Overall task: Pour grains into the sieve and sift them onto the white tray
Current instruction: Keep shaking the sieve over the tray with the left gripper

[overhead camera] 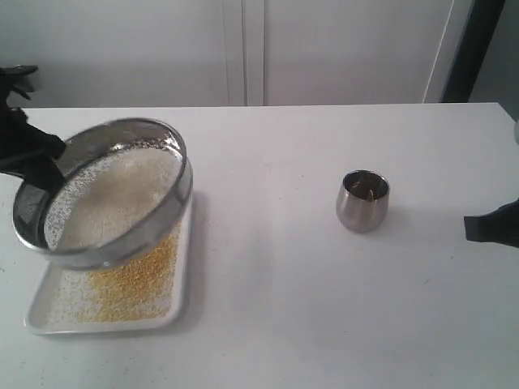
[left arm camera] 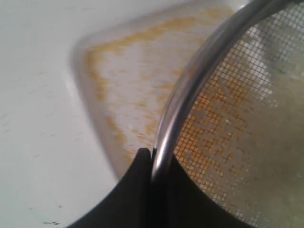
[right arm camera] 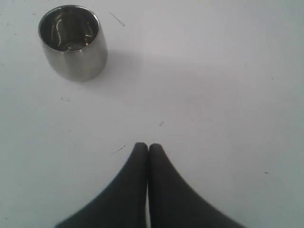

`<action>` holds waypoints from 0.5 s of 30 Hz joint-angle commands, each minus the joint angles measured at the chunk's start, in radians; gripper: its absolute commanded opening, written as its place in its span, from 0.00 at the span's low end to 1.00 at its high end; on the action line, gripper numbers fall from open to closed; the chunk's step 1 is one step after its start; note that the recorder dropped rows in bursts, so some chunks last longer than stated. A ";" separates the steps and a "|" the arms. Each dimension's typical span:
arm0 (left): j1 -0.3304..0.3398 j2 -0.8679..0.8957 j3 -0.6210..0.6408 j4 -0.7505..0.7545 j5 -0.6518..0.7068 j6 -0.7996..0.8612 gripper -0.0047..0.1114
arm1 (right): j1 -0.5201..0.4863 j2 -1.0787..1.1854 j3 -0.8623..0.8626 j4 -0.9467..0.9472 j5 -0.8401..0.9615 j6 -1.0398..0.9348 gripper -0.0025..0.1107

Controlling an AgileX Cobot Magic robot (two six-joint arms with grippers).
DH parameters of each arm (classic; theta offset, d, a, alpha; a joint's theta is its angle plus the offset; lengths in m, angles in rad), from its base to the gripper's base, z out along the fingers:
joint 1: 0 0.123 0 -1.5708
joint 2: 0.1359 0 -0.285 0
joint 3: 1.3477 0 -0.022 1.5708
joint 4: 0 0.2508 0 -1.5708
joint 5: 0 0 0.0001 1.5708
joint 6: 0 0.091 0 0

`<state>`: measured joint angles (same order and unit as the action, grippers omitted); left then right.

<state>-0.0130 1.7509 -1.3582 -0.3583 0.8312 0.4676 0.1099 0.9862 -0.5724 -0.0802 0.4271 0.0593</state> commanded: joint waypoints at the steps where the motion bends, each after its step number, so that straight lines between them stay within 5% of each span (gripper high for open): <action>1: -0.002 -0.016 -0.011 0.231 0.005 -0.359 0.04 | 0.002 -0.006 0.005 -0.002 -0.007 0.003 0.02; 2: 0.024 -0.016 -0.011 0.234 -0.005 -0.494 0.04 | 0.002 -0.006 0.005 -0.002 -0.007 0.003 0.02; 4: 0.043 -0.016 -0.009 0.122 -0.003 -0.461 0.04 | 0.002 -0.006 0.005 -0.002 -0.007 0.003 0.02; 6: 0.016 -0.016 -0.009 0.048 0.044 -0.154 0.04 | 0.002 -0.006 0.005 -0.002 -0.007 0.003 0.02; 8: -0.027 -0.016 -0.009 0.132 0.109 0.081 0.04 | 0.002 -0.006 0.005 -0.002 -0.007 0.003 0.02; 12: -0.011 -0.016 -0.009 0.248 -0.009 -0.572 0.04 | 0.002 -0.006 0.005 -0.002 -0.009 0.003 0.02; 13: -0.004 -0.016 -0.009 0.165 -0.037 -0.594 0.04 | 0.002 -0.006 0.005 -0.002 -0.009 0.003 0.02; 15: -0.013 -0.016 -0.005 -0.024 -0.052 -0.322 0.04 | 0.002 -0.006 0.005 -0.002 -0.009 0.003 0.02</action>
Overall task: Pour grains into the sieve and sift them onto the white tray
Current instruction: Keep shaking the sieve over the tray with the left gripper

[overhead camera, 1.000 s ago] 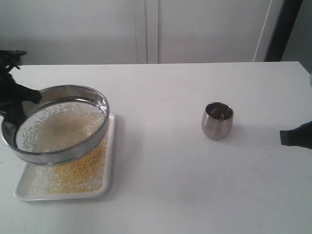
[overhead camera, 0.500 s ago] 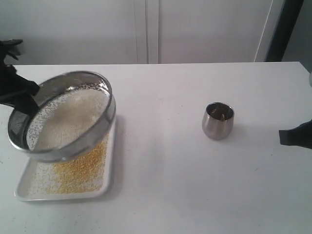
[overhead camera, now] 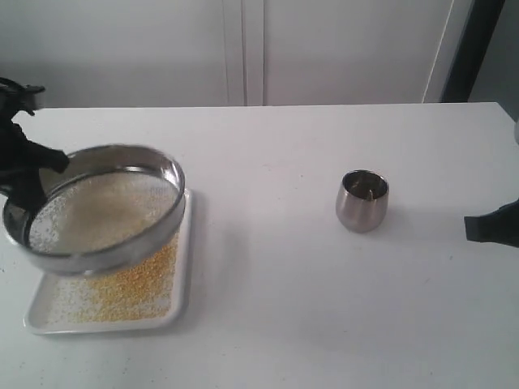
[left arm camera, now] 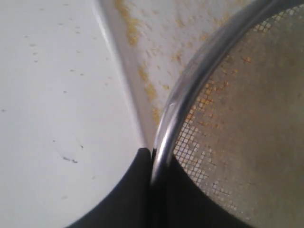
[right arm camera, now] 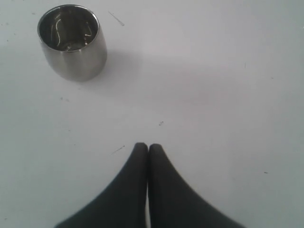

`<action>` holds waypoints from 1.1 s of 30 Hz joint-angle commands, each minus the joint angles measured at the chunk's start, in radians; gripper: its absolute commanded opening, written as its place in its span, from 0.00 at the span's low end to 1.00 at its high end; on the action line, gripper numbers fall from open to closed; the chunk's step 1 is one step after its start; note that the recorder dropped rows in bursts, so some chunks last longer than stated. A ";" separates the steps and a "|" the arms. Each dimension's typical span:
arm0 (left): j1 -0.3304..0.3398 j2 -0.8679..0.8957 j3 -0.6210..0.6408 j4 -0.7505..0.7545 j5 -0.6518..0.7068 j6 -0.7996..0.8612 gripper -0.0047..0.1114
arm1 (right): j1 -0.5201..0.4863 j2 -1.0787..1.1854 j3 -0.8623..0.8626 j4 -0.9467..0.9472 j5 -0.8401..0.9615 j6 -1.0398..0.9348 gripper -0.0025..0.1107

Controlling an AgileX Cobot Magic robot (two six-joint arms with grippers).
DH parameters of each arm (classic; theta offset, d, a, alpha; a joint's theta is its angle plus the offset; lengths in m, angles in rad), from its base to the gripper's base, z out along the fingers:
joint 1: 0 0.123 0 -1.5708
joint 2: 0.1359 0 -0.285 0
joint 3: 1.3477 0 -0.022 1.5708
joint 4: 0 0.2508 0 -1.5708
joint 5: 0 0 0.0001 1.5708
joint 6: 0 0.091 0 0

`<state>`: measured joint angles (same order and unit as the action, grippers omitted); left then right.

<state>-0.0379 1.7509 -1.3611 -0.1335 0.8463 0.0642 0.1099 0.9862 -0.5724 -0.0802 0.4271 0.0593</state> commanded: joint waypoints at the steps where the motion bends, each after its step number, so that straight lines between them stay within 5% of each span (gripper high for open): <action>1: -0.010 -0.016 -0.004 -0.276 -0.051 0.287 0.04 | 0.002 -0.006 0.005 -0.002 -0.009 0.003 0.02; 3: -0.059 -0.016 -0.006 -0.148 0.041 0.533 0.04 | 0.002 -0.006 0.005 -0.002 -0.009 0.003 0.02; 5: -0.090 -0.016 -0.006 0.086 0.037 0.294 0.04 | 0.002 -0.006 0.005 -0.002 -0.009 0.003 0.02; 7: -0.062 -0.014 -0.006 0.237 -0.020 -0.140 0.04 | 0.002 -0.006 0.005 -0.002 -0.009 0.003 0.02; 9: -0.023 -0.014 -0.006 0.123 -0.054 -0.227 0.04 | 0.002 -0.006 0.005 -0.002 -0.009 0.003 0.02; 11: -0.020 -0.014 -0.006 -0.014 -0.051 -0.003 0.04 | 0.002 -0.006 0.005 -0.002 -0.006 0.003 0.02; 14: -0.081 -0.017 -0.006 -0.025 0.045 0.488 0.04 | 0.002 -0.006 0.005 -0.002 -0.009 0.003 0.02; 16: -0.080 -0.017 -0.006 -0.012 0.024 0.397 0.04 | 0.002 -0.006 0.005 -0.002 -0.009 0.003 0.02; 17: -0.023 -0.017 -0.006 -0.105 -0.084 0.033 0.04 | 0.002 -0.006 0.005 -0.002 -0.007 0.003 0.02; 18: 0.011 -0.015 0.007 -0.213 -0.128 -0.103 0.04 | 0.002 -0.006 0.005 -0.002 -0.007 0.003 0.02; 19: 0.036 -0.015 0.025 -0.417 -0.151 -0.016 0.04 | 0.002 -0.006 0.005 -0.002 -0.007 0.003 0.02; 20: 0.029 -0.015 0.022 -0.448 -0.134 0.131 0.04 | 0.002 -0.006 0.005 -0.002 -0.007 0.003 0.02; 21: -0.007 -0.017 0.022 -0.410 -0.069 0.465 0.04 | 0.002 -0.006 0.005 -0.002 -0.009 0.003 0.02; 22: -0.020 -0.017 0.022 -0.362 -0.021 0.577 0.04 | 0.002 -0.006 0.005 -0.002 -0.009 0.003 0.02; 24: -0.037 -0.017 0.022 -0.115 0.000 0.414 0.04 | 0.002 -0.006 0.005 -0.002 -0.007 0.003 0.02; 25: -0.004 -0.017 0.022 0.004 -0.051 0.096 0.04 | 0.002 -0.006 0.005 -0.002 -0.007 0.003 0.02; 26: 0.022 -0.017 0.022 0.019 -0.064 -0.019 0.04 | 0.002 -0.006 0.005 -0.002 -0.007 0.003 0.02; 31: 0.035 -0.017 0.022 0.034 0.028 0.355 0.04 | 0.002 -0.006 0.005 -0.002 -0.007 0.003 0.02; 33: 0.038 -0.017 0.022 0.008 0.018 0.178 0.04 | 0.002 -0.006 0.005 -0.002 -0.007 0.003 0.02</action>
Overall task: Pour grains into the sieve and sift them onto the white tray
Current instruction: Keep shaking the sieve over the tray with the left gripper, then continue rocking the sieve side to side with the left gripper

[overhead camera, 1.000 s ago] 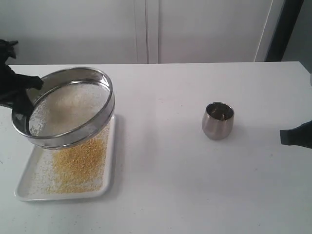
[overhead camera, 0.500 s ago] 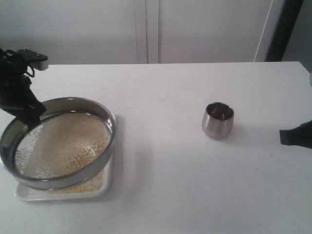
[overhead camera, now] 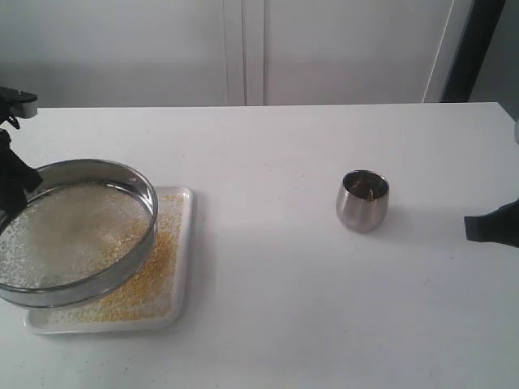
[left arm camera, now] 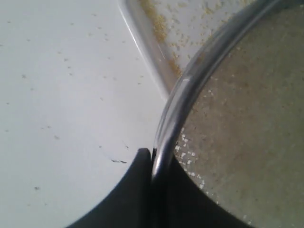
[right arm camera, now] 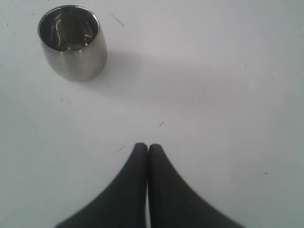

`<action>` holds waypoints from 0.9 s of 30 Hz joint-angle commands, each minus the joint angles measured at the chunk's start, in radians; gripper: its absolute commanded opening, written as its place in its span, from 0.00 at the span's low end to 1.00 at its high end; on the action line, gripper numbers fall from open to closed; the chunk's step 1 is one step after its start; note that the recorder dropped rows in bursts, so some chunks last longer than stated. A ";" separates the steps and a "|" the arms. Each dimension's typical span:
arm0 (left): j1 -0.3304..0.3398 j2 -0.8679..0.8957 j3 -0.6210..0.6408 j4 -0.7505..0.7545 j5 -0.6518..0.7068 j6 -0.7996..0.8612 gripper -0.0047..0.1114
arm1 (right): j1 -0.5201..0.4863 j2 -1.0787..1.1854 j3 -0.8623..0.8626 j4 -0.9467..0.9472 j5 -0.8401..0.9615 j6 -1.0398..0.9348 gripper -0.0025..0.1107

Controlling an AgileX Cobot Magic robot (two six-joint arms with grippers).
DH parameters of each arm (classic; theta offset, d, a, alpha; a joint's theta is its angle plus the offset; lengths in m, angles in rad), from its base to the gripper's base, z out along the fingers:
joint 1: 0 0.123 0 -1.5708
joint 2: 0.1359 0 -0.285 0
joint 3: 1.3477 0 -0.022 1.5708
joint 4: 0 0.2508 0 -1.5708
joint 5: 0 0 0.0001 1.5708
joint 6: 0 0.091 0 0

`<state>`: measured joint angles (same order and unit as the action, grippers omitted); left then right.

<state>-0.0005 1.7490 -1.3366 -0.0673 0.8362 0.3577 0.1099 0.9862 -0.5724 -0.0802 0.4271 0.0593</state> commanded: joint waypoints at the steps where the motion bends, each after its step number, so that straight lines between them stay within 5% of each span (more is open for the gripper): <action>1: -0.001 -0.013 -0.002 -0.105 0.014 -0.205 0.04 | 0.002 -0.006 0.005 -0.002 -0.007 0.003 0.02; 4: -0.041 -0.015 -0.002 -0.238 0.025 -0.030 0.04 | 0.002 -0.006 0.005 -0.002 -0.007 0.003 0.02; 6: -0.078 -0.016 -0.002 -0.214 0.059 0.224 0.04 | 0.002 -0.006 0.005 -0.002 -0.007 0.003 0.02; 7: -0.082 -0.015 -0.002 -0.155 0.068 0.209 0.04 | 0.002 -0.006 0.005 -0.002 -0.007 0.003 0.02; 10: -0.044 -0.015 -0.002 0.087 -0.030 -0.302 0.04 | 0.002 -0.006 0.005 -0.002 -0.007 0.003 0.02; 12: 0.007 -0.015 -0.002 0.088 -0.045 -0.534 0.04 | 0.002 -0.006 0.005 -0.002 -0.007 0.003 0.02; 18: -0.074 -0.015 -0.002 -0.001 0.041 -0.130 0.04 | 0.002 -0.006 0.005 -0.002 -0.007 0.003 0.02; 20: -0.061 -0.015 -0.002 0.034 0.025 -0.200 0.04 | 0.002 -0.006 0.005 -0.002 -0.007 0.003 0.02; 23: -0.001 -0.009 0.002 -0.108 -0.013 -0.358 0.04 | 0.002 -0.006 0.005 -0.002 -0.007 0.003 0.02; 25: -0.025 -0.001 0.017 -0.313 0.000 -0.151 0.04 | 0.002 -0.006 0.005 -0.002 -0.007 0.003 0.02; 27: -0.094 -0.003 0.031 -0.364 0.017 0.003 0.04 | 0.002 -0.006 0.005 -0.002 -0.007 0.003 0.02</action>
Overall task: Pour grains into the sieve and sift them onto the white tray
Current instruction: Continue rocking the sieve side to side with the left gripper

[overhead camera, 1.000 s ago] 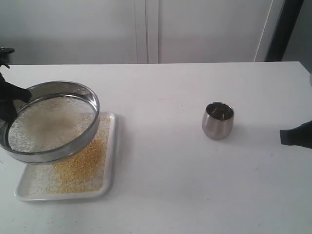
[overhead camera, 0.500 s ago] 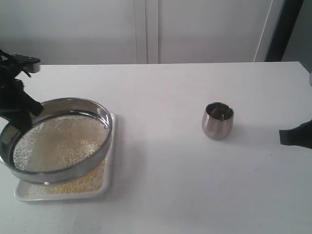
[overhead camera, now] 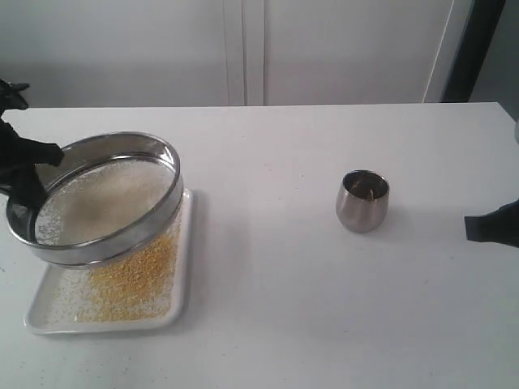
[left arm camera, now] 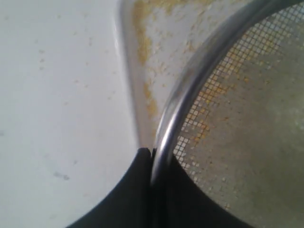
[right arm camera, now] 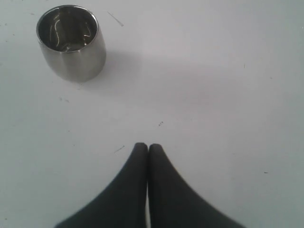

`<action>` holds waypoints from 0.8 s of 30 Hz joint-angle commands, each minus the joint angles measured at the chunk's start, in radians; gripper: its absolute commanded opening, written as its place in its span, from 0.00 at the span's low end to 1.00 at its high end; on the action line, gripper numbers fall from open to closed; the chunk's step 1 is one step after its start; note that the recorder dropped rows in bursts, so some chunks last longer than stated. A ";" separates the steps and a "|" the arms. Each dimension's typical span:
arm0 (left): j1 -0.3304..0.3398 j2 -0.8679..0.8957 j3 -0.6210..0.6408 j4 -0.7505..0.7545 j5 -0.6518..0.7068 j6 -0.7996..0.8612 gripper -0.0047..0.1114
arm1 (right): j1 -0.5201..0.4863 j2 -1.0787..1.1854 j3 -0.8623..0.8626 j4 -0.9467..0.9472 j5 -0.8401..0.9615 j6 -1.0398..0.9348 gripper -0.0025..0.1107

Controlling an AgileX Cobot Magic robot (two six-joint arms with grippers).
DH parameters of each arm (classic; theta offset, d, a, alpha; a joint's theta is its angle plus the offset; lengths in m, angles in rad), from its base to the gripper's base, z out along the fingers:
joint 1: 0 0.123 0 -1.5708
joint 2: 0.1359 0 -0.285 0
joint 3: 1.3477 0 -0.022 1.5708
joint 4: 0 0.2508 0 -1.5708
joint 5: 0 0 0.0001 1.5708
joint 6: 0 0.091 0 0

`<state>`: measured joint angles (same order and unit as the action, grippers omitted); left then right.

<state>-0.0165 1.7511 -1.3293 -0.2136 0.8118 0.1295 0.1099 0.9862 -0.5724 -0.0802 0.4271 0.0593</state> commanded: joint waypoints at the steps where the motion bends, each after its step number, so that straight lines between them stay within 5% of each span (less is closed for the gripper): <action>1: -0.098 -0.005 0.025 -0.183 0.044 0.244 0.04 | 0.002 -0.006 0.005 -0.002 -0.007 0.003 0.02; 3: -0.088 -0.005 0.019 -0.069 0.027 0.142 0.04 | 0.002 -0.006 0.005 -0.002 -0.007 0.003 0.02; 8: 0.117 -0.007 0.008 -0.035 0.009 -0.059 0.04 | 0.002 -0.006 0.005 -0.002 -0.007 0.003 0.02; 11: 0.055 -0.007 0.038 -0.068 0.015 0.088 0.04 | 0.002 -0.006 0.005 -0.002 -0.007 0.003 0.02; 14: -0.051 -0.007 0.049 0.076 0.020 0.111 0.04 | 0.002 -0.006 0.005 -0.002 -0.007 0.003 0.02; 20: 0.098 -0.009 0.032 0.044 -0.016 -0.036 0.04 | 0.002 -0.006 0.005 -0.002 -0.007 0.003 0.02; 24: -0.044 -0.009 0.079 -0.028 -0.045 0.127 0.04 | 0.002 -0.006 0.005 -0.002 -0.007 0.023 0.02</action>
<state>0.0494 1.7543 -1.2754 -0.1434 0.7352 0.1710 0.1099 0.9862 -0.5724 -0.0802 0.4271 0.0610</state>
